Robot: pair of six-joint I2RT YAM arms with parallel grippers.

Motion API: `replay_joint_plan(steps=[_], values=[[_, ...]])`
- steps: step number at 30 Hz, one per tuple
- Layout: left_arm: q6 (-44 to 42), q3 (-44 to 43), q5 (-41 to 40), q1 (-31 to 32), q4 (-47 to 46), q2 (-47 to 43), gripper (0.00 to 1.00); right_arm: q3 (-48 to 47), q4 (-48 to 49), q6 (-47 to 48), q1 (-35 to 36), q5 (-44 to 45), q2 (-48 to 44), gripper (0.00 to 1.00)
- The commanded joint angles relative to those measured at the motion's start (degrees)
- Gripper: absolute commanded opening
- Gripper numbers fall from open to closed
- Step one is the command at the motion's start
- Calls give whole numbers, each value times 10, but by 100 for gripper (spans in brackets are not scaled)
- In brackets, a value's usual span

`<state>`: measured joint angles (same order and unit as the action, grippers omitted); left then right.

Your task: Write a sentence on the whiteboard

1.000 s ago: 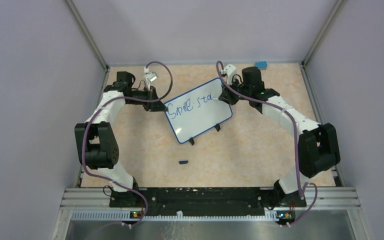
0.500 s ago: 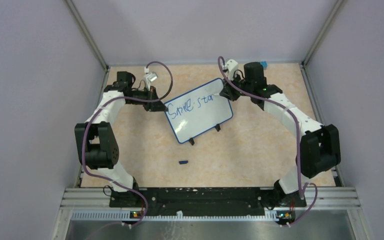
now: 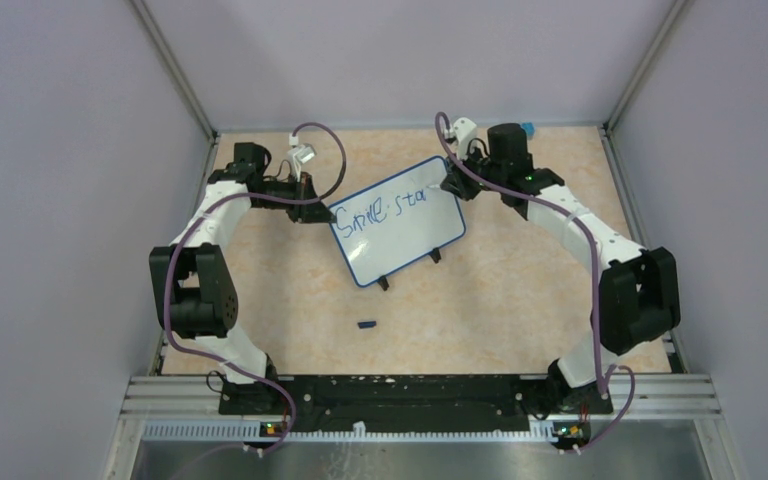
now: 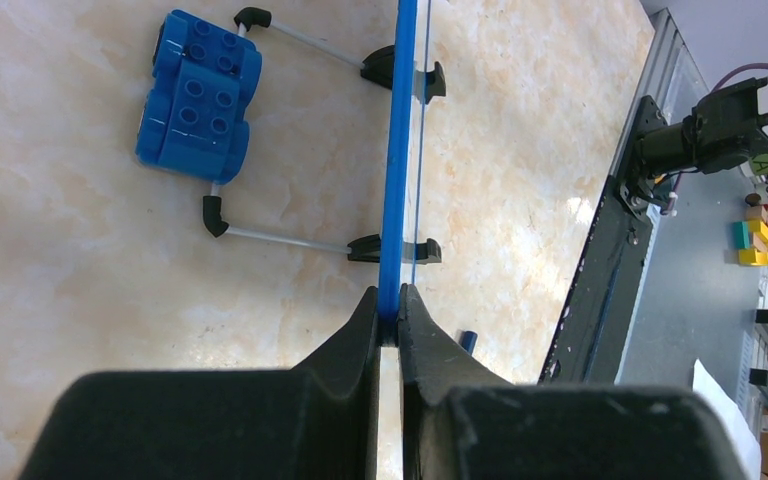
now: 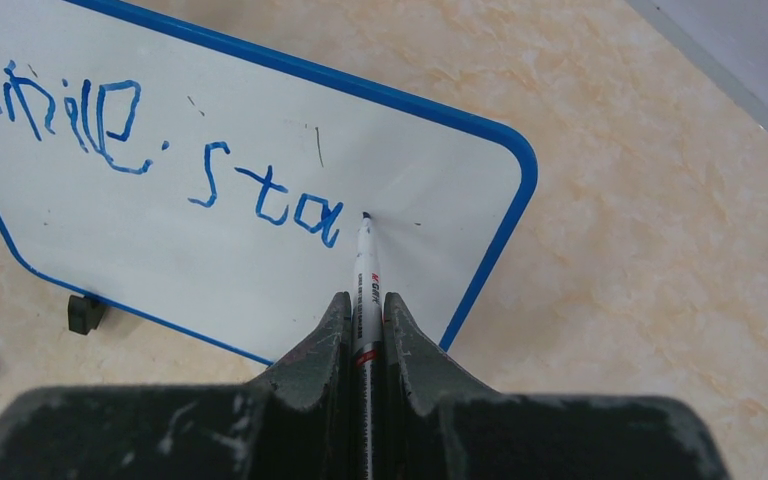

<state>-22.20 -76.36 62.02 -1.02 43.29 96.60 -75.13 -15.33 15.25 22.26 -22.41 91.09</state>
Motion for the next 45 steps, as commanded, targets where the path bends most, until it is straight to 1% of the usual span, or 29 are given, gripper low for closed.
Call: replay_joint_plan(steps=[1, 10, 18, 25, 34, 45], values=[[-31, -13, -20, 8, -6, 0, 0, -20, 26, 10, -6, 7, 10, 0], [-31, -14, -18, 8, -6, 1, 0, -10, 22, 14, -6, 7, 6, 0], [-33, -14, -21, 8, -5, -2, 0, 18, 32, 12, -6, 8, 0, 0], [-31, -14, -22, 8, -6, -2, 0, 18, 34, 18, -6, 20, -6, 0], [-30, -15, -20, 8, -7, -1, 0, -18, 33, 13, -21, 28, 1, 0], [-31, -19, -22, 8, -4, 0, 0, -36, 40, 4, -22, 20, 13, 0]])
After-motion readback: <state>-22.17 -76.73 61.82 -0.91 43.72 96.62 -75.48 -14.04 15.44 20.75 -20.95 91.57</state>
